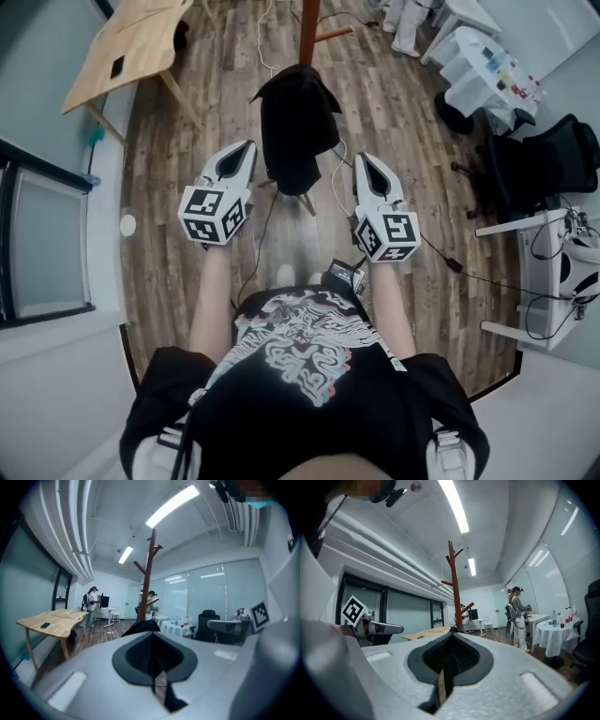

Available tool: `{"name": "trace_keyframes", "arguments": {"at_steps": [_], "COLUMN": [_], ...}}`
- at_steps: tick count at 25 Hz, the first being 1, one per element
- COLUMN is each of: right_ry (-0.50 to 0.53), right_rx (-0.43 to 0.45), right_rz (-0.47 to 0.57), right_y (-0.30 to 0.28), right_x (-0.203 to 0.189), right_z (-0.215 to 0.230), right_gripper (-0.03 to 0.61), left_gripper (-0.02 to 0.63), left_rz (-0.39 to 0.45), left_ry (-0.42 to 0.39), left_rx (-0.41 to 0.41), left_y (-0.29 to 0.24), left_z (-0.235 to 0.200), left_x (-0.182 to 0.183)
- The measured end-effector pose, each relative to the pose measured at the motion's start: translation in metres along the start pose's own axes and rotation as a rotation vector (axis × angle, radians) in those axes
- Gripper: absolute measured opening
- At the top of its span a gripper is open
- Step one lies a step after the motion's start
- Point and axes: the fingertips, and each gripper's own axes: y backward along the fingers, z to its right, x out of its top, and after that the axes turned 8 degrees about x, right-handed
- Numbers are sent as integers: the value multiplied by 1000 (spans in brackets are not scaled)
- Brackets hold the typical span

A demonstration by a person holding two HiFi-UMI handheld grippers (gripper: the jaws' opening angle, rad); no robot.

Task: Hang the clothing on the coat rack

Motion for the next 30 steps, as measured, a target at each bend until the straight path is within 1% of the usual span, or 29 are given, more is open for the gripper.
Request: {"name": "trace_keyframes", "arguments": {"at_steps": [4, 10, 13, 17, 21, 30], "right_ry": [34, 35, 43, 75, 62, 50], "right_rx": [0, 45, 55, 58, 60, 55], "right_rz": [7, 39, 15, -26, -20, -7], "right_y": [5, 18, 18, 17, 16, 15], "right_x": [9, 14, 10, 3, 1, 7], "right_z": [4, -1, -4, -6, -8, -9], "right_gripper": [0, 0, 0, -2, -2, -2], "left_gripper": [-11, -11, -11, -11, -11, -11], "left_rz": [-7, 1, 2, -1, -5, 15], "left_ry": [-32, -11, -8, -35, -66, -41], "left_rx": [-3, 38, 50, 41, 55, 58], "left_y": [3, 8, 8, 7, 10, 11], "left_z": [15, 25, 29, 37, 36, 33], "left_x": [4, 2, 1, 1, -2, 8]}}
